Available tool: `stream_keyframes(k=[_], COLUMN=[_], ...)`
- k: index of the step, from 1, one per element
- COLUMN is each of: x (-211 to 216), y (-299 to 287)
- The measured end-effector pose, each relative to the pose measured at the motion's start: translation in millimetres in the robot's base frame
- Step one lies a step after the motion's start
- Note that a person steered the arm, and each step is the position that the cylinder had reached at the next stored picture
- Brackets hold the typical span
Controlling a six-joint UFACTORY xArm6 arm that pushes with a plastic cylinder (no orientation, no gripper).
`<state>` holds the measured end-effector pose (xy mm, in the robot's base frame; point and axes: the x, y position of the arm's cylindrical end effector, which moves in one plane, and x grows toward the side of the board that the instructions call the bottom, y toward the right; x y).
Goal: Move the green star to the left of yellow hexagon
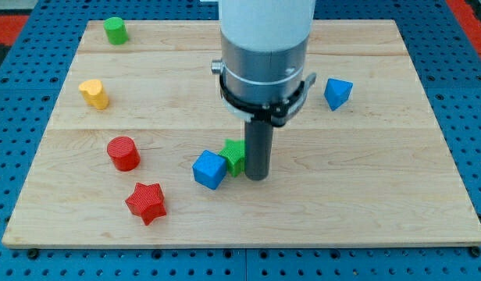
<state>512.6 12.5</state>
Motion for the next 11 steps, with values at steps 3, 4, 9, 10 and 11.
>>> stream_keyframes(k=[3,4,9,10,11], x=[5.2,20.2,-102.8,-100.3,-88.8], y=[-19.0,-52.2,-103.1,-53.3,-11.1])
